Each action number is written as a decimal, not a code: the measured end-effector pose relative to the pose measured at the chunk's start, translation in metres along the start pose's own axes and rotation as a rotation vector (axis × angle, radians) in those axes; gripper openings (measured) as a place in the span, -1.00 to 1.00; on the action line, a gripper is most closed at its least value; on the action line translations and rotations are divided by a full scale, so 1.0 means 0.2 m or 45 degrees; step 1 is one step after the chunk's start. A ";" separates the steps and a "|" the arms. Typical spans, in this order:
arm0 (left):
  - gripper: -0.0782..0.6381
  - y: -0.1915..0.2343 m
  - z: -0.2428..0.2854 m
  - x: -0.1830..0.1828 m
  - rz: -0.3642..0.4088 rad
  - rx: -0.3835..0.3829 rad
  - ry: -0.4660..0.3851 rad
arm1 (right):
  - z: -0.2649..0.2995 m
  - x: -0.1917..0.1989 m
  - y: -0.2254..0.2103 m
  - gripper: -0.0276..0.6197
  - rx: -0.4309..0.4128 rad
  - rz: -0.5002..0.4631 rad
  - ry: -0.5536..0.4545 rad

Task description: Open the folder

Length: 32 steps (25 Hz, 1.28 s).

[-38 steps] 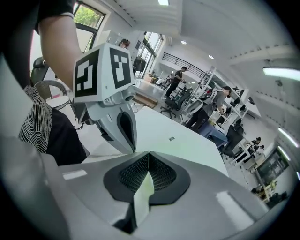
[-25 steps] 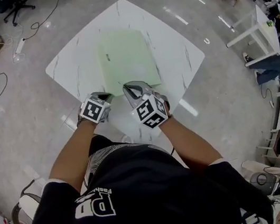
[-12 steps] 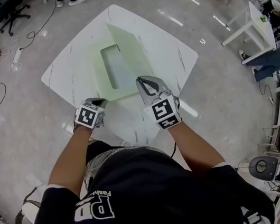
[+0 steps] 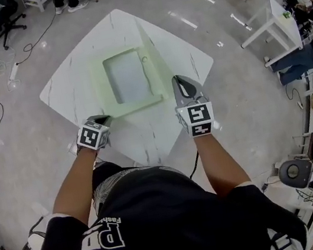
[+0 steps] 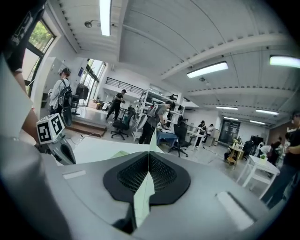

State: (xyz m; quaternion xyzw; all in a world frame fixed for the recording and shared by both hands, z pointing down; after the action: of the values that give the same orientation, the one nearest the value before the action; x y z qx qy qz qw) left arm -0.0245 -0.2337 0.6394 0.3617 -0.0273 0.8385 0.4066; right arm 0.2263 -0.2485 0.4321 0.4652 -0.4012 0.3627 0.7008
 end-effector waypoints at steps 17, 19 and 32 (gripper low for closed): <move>-0.63 -0.01 -0.02 -0.01 0.036 -0.037 -0.013 | -0.09 0.59 -0.69 -0.91 0.307 0.873 0.109; -0.63 -0.03 -0.03 -0.02 0.038 -0.042 -0.007 | -0.09 0.66 -0.71 -0.91 0.324 0.926 0.130; -0.63 -0.02 -0.05 -0.04 0.058 -0.082 0.052 | -0.03 1.08 -0.86 -0.90 0.447 1.048 0.320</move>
State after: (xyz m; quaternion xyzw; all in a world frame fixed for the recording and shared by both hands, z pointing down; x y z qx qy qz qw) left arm -0.0246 -0.2336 0.6260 0.3307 -0.0540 0.8534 0.3993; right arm 0.4680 -0.2659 0.5628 0.3312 -0.3969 0.7266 0.4525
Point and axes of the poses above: the fingertips, and each gripper's own axes: z forward along the fingers, y to its left, x out of its underside, the point moved 2 cm from there along -z, backward along the fingers, and after that the axes turned 6 degrees about -z, right-handed, at the moved point
